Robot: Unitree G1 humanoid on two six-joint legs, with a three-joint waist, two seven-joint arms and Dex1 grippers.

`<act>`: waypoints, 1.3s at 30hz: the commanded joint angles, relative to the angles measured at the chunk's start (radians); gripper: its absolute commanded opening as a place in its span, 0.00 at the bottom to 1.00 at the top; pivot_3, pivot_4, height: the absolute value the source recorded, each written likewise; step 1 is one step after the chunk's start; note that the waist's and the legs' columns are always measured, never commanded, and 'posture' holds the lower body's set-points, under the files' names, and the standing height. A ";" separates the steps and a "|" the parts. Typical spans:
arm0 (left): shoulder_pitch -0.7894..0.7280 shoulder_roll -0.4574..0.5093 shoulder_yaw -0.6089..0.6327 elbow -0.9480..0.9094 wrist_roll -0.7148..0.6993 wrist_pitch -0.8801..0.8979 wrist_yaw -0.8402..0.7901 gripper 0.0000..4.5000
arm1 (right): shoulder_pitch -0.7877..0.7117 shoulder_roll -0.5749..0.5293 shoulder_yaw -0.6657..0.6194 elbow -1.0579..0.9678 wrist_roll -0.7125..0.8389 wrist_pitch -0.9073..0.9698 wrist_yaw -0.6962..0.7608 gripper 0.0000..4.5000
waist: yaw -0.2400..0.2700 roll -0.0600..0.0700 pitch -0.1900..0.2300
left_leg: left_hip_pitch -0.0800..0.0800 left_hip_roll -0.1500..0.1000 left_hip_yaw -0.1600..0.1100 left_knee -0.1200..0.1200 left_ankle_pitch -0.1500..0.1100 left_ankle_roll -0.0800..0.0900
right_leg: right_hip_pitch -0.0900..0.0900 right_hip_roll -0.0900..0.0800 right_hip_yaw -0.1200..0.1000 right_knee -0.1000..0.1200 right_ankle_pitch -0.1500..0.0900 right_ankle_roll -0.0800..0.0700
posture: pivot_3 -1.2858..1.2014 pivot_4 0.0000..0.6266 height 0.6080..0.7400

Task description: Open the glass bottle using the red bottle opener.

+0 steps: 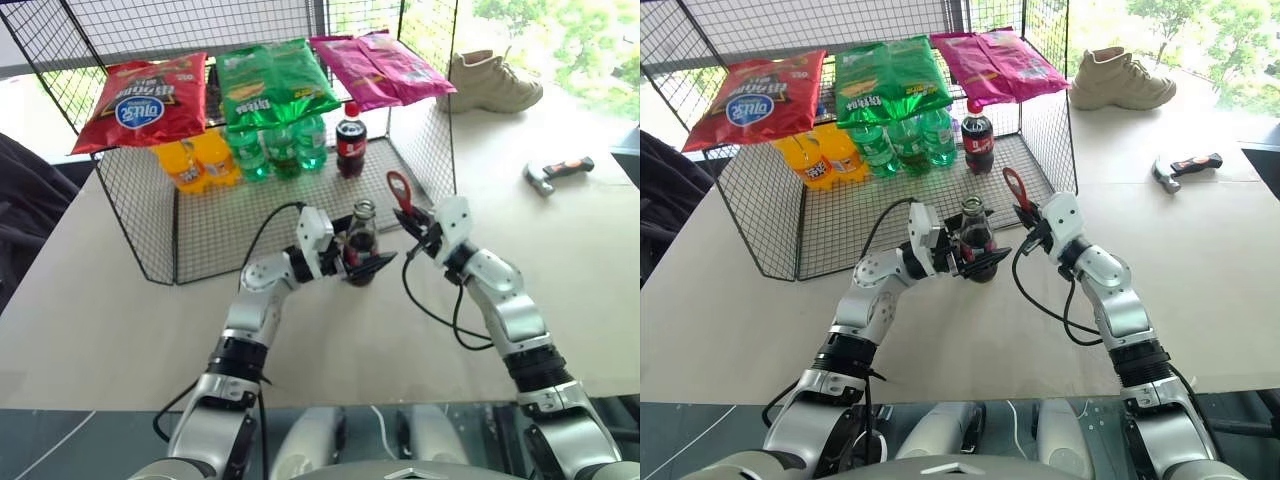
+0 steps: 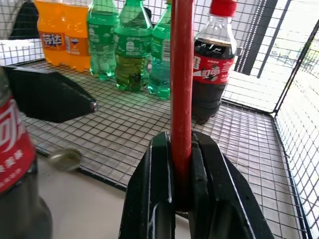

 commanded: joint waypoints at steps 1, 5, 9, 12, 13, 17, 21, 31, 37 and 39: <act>0.026 0.022 0.006 -0.064 -0.006 -0.008 -0.005 1.00 | 0.024 -0.004 -0.043 -0.068 0.026 0.022 0.003 0.00 | 0.000 0.000 0.000 | 0.000 0.000 0.000 0.000 0.000 0.000 | 0.000 0.000 0.000 0.000 0.000 0.000 | 0.52 0.24 1.00; 0.066 0.054 0.019 -0.113 -0.011 0.004 0.010 1.00 | 0.075 -0.018 -0.076 -0.110 0.059 0.082 0.009 0.00 | 0.000 0.000 0.000 | -0.001 0.000 0.000 0.000 0.000 0.000 | -0.001 0.000 0.000 0.000 0.000 0.000 | 0.52 0.24 1.00; 0.107 0.088 0.022 -0.154 -0.009 0.011 0.017 1.00 | 0.118 -0.026 -0.099 -0.152 0.078 0.129 0.010 0.00 | 0.001 0.000 0.000 | -0.001 0.000 0.000 0.000 0.000 0.000 | -0.001 0.000 0.000 0.000 0.000 0.000 | 0.52 0.24 1.00; 0.128 0.104 0.027 -0.173 -0.015 0.019 0.023 1.00 | 0.144 -0.032 -0.104 -0.176 0.082 0.152 0.014 0.00 | 0.000 0.000 0.000 | -0.001 0.000 0.000 0.000 0.000 0.000 | -0.001 0.000 0.000 0.001 0.000 0.000 | 0.52 0.24 1.00; 0.135 0.108 0.029 -0.180 -0.015 0.021 0.026 1.00 | 0.154 -0.034 -0.107 -0.184 0.084 0.158 0.015 0.10 | 0.000 0.000 0.000 | -0.001 0.000 0.000 0.000 0.000 0.000 | -0.001 0.000 0.000 0.001 0.000 0.000 | 0.52 0.24 1.00; 0.163 0.130 0.035 -0.204 -0.016 0.030 0.035 1.00 | 0.190 -0.042 -0.119 -0.212 0.085 0.182 0.005 0.47 | 0.001 0.000 0.000 | -0.001 0.000 0.000 0.000 0.000 0.000 | -0.001 0.000 0.000 0.001 0.000 0.000 | 0.52 0.24 1.00; 0.215 0.153 0.054 -0.254 -0.037 0.057 0.053 1.00 | 0.240 -0.060 -0.132 -0.255 0.085 0.204 0.007 0.88 | 0.001 0.000 0.000 | -0.001 0.000 0.000 0.000 0.000 0.000 | -0.002 0.000 0.000 0.001 0.000 0.000 | 0.52 0.24 1.00; 0.434 0.241 0.174 -0.412 -0.071 0.133 0.140 1.00 | 0.418 -0.150 -0.212 -0.325 0.091 0.140 0.074 0.99 | 0.002 0.000 0.000 | -0.001 0.001 0.001 0.000 -0.001 0.002 | -0.002 -0.001 0.001 0.001 0.000 0.000 | 0.52 0.24 1.00; 0.539 0.282 0.264 -0.395 -0.052 0.149 0.207 1.00 | 0.500 -0.240 -0.286 -0.287 0.154 0.038 0.219 0.99 | 0.005 0.000 0.000 | 0.001 0.001 0.001 0.000 -0.003 0.004 | 0.001 -0.001 0.001 0.001 0.000 0.000 | 0.52 0.24 1.00; 0.571 0.289 0.280 -0.415 -0.043 0.169 0.236 1.00 | 0.515 -0.268 -0.318 -0.269 0.185 0.025 0.270 0.99 | 0.006 0.000 0.000 | 0.001 0.001 0.001 0.000 -0.003 0.005 | 0.001 -0.001 0.000 0.001 0.000 0.000 | 0.52 0.24 1.00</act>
